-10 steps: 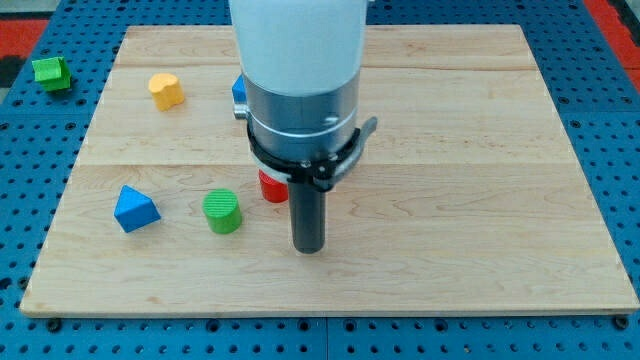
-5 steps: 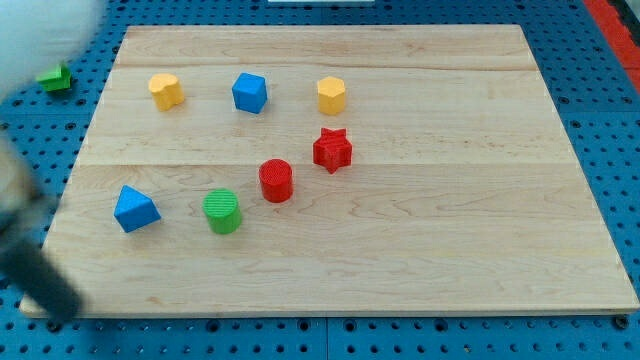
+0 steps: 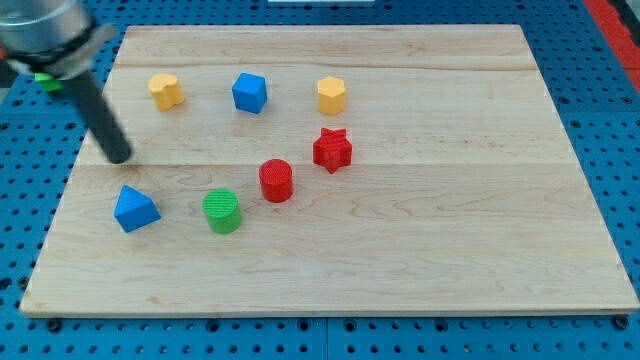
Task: Slide the red circle towards the bottom center
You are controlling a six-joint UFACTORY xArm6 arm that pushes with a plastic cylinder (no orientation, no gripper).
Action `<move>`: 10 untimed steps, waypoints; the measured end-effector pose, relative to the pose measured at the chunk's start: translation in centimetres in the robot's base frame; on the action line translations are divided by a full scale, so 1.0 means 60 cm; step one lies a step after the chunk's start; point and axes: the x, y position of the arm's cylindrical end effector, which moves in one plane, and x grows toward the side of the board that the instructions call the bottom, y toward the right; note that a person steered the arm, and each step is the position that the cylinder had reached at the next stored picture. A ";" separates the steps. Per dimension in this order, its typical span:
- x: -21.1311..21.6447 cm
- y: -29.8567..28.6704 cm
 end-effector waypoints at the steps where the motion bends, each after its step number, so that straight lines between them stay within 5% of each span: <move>1: 0.008 0.082; 5: 0.063 0.252; 10: 0.115 0.250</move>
